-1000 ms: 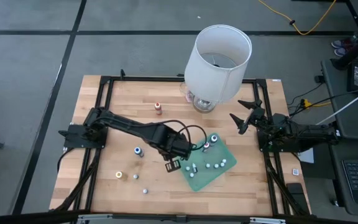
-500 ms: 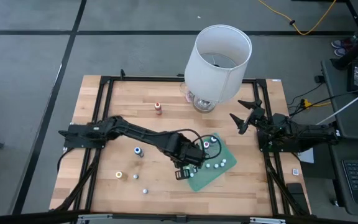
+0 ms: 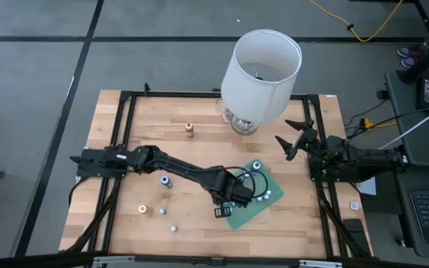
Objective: Pick & Place food coloring
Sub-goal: Put the small pink food coloring bottle into the green bin, then put the small green food coloring bottle into the green bin
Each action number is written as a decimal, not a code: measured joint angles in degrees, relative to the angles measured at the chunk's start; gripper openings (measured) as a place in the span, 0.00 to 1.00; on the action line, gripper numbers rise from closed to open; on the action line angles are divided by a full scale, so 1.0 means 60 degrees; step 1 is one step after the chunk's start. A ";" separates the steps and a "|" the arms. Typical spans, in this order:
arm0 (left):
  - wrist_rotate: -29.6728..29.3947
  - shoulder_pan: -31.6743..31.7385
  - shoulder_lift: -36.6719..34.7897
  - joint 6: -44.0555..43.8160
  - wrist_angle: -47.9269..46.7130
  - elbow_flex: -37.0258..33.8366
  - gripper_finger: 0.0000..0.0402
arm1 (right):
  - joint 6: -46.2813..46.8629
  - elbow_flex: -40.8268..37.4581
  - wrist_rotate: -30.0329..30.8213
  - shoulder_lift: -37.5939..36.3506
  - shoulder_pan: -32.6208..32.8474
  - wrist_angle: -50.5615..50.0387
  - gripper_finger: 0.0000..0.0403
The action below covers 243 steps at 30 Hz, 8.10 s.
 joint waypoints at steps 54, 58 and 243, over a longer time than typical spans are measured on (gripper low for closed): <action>-0.0645 0.0309 -0.0091 0.0261 -0.0247 0.0262 0.40 | 0.0000 0.0002 0.0000 -0.0001 0.0002 0.0000 0.98; -0.0684 0.0387 -0.0429 -0.0023 -0.0327 0.0262 0.43 | 0.0000 0.0000 0.0000 -0.0004 0.0002 0.0004 0.98; 0.1665 0.0230 -0.0968 -0.2979 -0.0266 -0.0298 0.13 | 0.0000 0.0002 0.0000 0.0000 0.0000 0.0000 0.98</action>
